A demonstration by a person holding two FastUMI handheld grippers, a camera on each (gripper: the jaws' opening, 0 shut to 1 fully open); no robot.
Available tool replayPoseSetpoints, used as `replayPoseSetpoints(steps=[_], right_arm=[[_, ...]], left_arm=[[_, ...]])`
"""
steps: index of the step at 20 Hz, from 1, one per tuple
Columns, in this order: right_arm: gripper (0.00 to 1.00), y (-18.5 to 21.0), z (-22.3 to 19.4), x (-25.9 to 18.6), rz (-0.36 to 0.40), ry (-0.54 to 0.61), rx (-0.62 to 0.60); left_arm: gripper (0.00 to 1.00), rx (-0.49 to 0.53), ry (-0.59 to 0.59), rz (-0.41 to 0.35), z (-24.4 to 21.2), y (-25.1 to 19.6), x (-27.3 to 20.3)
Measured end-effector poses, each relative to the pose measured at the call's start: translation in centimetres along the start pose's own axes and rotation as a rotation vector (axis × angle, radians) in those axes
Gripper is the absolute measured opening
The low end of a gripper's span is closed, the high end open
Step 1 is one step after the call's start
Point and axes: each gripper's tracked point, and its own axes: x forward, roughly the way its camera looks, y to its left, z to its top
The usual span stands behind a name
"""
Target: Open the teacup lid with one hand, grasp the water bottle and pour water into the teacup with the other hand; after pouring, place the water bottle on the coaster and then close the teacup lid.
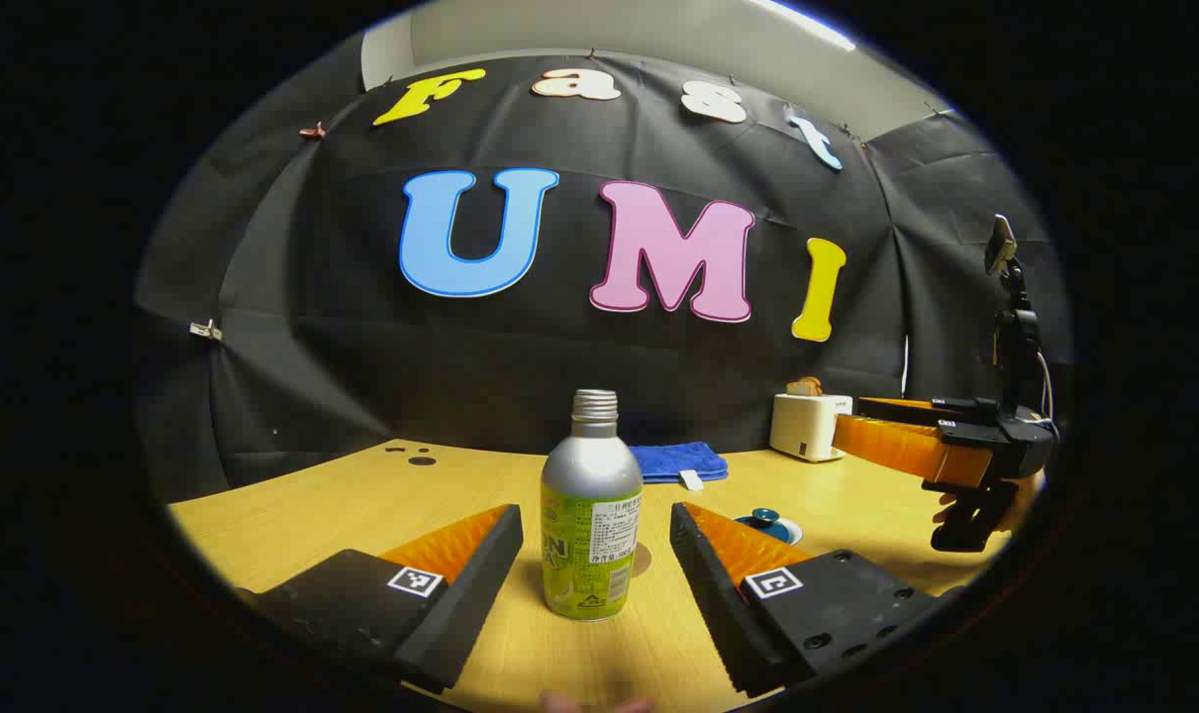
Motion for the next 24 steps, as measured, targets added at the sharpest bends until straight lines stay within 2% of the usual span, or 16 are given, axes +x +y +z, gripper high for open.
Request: replayPoseSetpoints(steps=[12,17,24], right_arm=[[0.97,0.6,-1.0,0.8,0.021,0.039,0.002],[0.97,1.6,-2.8,1.6,0.047,0.095,0.0],[0.95,3.1,-6.7,3.4,0.096,0.239,0.018]], left_arm=[[0.95,0.015,0.022,0.004,-0.7,-0.1,0.4],[0.95,0.024,0.014,0.017,-0.3,0.2,0.4],[0.95,0.018,0.02,0.019,-0.8,0.4,0.3]])
